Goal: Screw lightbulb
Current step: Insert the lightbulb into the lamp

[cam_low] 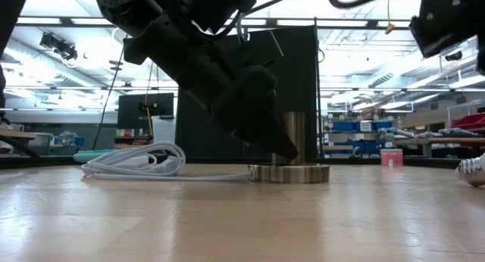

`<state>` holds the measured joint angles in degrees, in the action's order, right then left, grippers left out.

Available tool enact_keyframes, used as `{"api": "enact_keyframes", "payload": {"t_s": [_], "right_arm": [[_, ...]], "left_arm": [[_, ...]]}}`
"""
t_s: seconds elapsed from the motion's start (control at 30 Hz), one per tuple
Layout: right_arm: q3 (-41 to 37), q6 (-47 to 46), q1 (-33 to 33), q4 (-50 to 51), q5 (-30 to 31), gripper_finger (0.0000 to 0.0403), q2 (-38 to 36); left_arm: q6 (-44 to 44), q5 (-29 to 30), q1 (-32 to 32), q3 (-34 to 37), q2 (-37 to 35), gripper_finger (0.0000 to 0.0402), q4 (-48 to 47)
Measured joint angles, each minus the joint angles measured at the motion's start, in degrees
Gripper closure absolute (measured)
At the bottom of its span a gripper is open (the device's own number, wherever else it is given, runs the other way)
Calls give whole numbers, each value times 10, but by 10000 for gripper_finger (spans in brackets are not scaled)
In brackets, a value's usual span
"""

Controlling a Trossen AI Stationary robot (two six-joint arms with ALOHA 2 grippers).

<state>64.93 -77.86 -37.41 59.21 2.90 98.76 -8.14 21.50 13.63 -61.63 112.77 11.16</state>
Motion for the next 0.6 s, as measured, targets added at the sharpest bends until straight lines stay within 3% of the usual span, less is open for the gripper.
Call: {"api": "enact_keyframes", "payload": {"t_s": [0.3, 0.6], "right_arm": [[-4, 38, 1, -9, 1, 91, 34], [-9, 76, 7, -11, 52, 97, 32]], "left_arm": [[0, -2, 0, -1, -1, 120, 1], [4, -17, 0, -1, -1, 120, 1]]}}
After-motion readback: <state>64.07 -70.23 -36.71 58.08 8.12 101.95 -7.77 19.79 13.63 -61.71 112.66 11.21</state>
